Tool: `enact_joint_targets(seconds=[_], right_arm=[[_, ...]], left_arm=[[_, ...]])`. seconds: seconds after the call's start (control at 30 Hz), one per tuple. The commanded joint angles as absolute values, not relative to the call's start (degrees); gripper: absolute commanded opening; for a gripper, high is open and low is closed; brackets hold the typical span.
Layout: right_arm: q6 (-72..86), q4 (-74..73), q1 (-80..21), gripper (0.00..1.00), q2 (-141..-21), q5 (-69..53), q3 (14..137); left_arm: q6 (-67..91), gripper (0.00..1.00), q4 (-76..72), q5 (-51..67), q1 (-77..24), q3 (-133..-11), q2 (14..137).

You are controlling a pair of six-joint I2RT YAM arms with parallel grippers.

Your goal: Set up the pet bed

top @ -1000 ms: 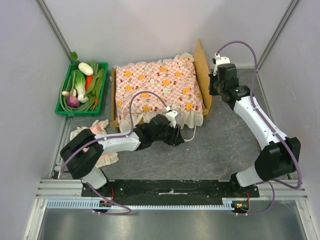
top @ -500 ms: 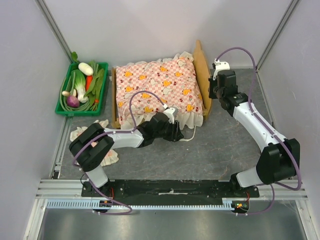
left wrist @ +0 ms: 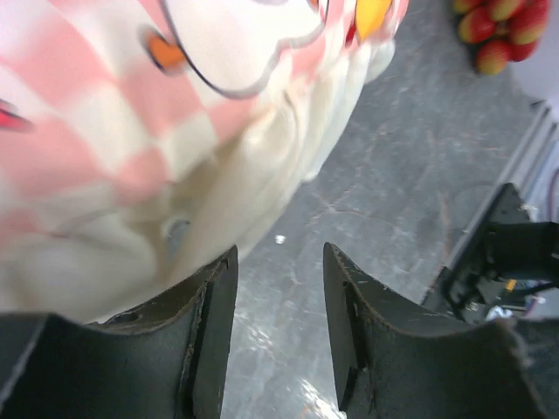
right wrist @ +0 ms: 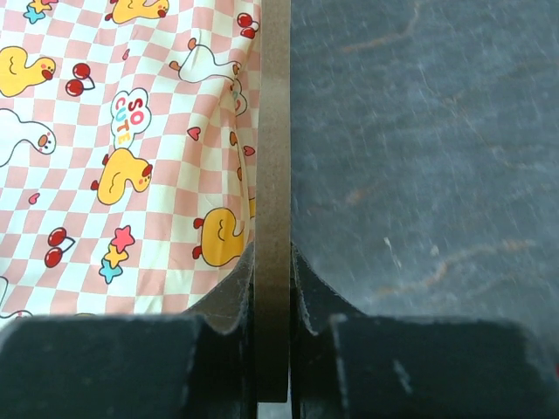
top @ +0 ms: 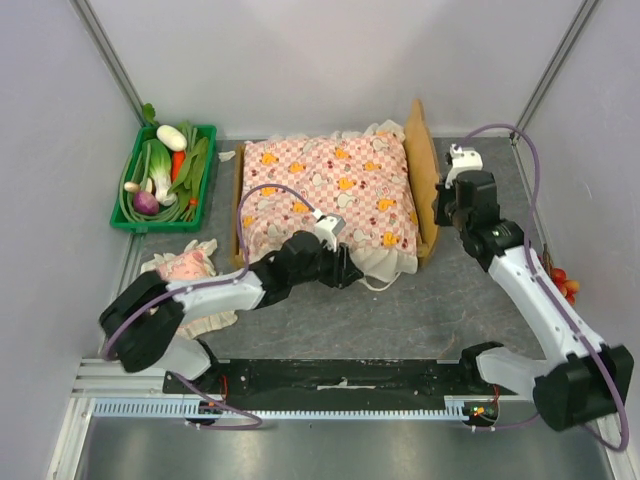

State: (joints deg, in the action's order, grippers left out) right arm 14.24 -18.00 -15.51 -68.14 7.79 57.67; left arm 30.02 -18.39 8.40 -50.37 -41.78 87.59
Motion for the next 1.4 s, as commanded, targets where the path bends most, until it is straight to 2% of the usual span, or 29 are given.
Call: enact_joint_targets(seconds=[0.0,0.17,0.5,0.93,1.2,1.23,1.27,1.33,1.37], right_arm=[[20.0,-18.5,-15.4,0.00,-53.9,2.5,58.7],[21.5,-23.8,-15.3,0.00,-48.9,2.6,61.2],[20.5,-23.6,-15.4,0.00,-60.5,2.4,79.9],[19.1,-1.6,-15.4,0.00,-62.9,7.5,60.2],[18.1,0.1,-15.4,0.01,-67.8,7.2,57.3],[18.5,-1.5,-15.4,0.03,-68.0,7.2,57.2],[18.6,-5.1,-15.4,0.21,-67.8,6.9,57.7],[18.5,-7.3,-15.3,0.36,-65.9,6.9,57.6],[18.2,-9.7,-15.3,0.51,-64.9,7.5,57.5]], left_arm=[[28.8,0.50,-17.1,5.9,-52.4,-39.5,76.0],[28.9,0.50,-13.2,4.9,-54.0,-37.7,68.0],[26.6,0.50,-9.4,3.9,-54.2,-43.0,66.5],[28.6,0.50,-13.5,5.7,-54.2,-41.9,75.3],[28.6,0.51,-15.0,3.0,-54.1,-41.9,79.6],[28.7,0.50,-14.9,3.3,-54.1,-41.9,80.2],[29.2,0.51,-14.9,3.8,-54.1,-41.9,80.6],[29.9,0.51,-15.1,4.9,-54.1,-41.3,80.9],[30.7,0.51,-15.5,5.3,-54.1,-40.9,80.9]])
